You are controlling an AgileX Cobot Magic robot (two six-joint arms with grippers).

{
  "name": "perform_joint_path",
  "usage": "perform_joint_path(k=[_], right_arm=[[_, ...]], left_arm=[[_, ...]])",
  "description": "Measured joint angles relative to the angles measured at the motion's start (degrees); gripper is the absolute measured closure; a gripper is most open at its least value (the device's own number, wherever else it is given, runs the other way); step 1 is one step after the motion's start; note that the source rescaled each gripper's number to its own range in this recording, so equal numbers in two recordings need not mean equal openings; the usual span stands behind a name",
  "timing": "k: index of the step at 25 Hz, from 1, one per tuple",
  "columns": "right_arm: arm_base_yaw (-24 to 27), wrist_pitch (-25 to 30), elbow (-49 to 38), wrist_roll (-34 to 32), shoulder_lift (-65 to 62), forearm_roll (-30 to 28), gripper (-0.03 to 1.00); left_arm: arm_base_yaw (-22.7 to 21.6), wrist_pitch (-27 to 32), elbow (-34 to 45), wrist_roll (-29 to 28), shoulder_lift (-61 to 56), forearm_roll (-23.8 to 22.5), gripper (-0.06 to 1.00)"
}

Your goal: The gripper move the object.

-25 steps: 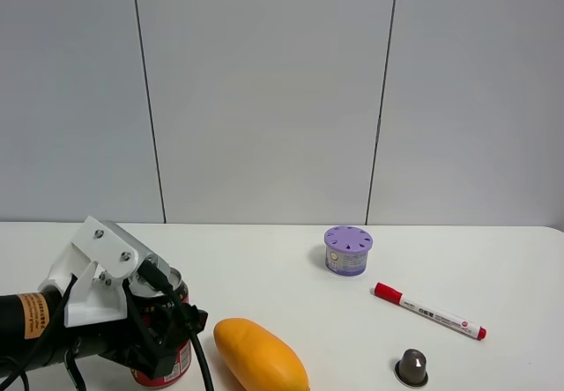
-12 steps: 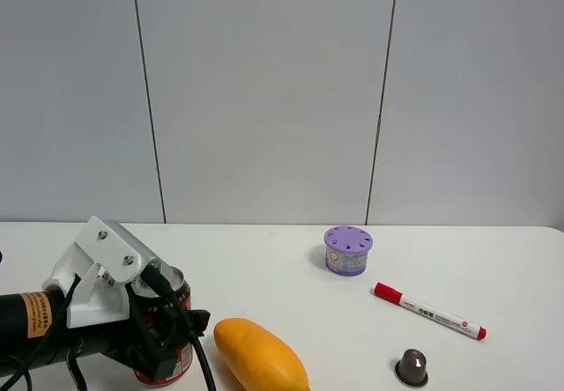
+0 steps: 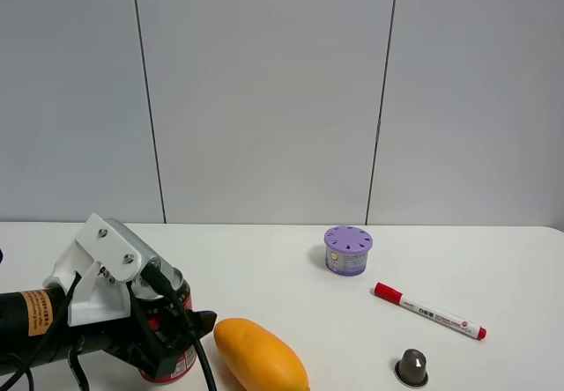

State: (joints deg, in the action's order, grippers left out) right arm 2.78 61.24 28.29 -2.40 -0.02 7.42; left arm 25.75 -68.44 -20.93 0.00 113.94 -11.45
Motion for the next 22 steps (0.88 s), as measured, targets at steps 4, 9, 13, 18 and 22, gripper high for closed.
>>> perform_joint_path(k=[4,9,13,18,22], right_arm=[[0.0,0.0,0.0,0.0,0.0,0.0,-0.03],[0.0,0.0,0.0,0.0,0.0,0.0,-0.03],[0.0,0.0,0.0,0.0,0.0,0.0,-0.03],[0.0,0.0,0.0,0.0,0.0,0.0,-0.03],[0.0,0.0,0.0,0.0,0.0,0.0,-0.03]], left_arm=[[0.0,0.1,0.0,0.0,-1.3,0.0,0.16],[0.0,0.1,0.3,0.0,-3.4,-0.8,0.16],[0.0,0.3,1.5,0.0,-4.9,-0.9,0.16],[0.1,0.7,3.0,-0.3,-8.3,-1.1,0.15],[0.2,1.7,3.3,-0.6,-11.3,-1.1,0.15]])
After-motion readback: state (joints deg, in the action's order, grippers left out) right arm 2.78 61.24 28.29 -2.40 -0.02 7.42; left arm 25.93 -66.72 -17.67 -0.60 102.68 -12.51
